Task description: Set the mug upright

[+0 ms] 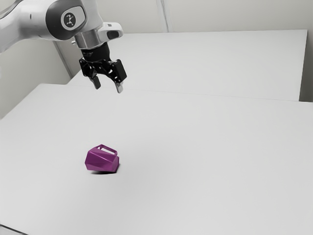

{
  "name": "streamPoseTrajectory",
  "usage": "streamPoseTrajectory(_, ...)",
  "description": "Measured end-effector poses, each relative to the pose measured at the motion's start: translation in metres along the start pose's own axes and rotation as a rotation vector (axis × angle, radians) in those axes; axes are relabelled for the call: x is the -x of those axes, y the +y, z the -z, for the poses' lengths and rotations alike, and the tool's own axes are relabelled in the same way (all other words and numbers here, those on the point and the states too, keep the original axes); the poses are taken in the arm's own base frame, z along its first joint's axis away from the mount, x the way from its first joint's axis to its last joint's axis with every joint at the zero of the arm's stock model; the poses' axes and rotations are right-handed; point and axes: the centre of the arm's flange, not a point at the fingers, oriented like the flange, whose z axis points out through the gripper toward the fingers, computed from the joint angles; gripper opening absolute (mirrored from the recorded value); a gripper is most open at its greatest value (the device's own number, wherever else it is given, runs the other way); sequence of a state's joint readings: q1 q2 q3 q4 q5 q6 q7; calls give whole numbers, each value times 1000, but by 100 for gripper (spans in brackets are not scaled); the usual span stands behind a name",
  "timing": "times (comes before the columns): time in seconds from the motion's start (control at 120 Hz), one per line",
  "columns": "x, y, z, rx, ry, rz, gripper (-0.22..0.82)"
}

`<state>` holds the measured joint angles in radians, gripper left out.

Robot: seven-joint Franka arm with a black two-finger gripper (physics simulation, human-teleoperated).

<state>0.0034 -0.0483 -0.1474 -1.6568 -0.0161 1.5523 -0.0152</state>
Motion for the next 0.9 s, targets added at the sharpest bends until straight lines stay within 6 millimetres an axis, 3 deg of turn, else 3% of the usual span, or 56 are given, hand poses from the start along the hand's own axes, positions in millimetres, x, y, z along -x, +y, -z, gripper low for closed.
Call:
streamPoseTrajectory(0.333, 12, -4, 4, 4, 1, 12, 60)
streamPoseTrajectory(0.5, 23, -36, -1, 27, -14, 76, 60)
streamPoseTrajectory(0.692, 31, -90, -40, 122, -74, 168, 60)
streamPoseTrajectory(0.9, 41, -127, -96, 211, -103, 203, 60)
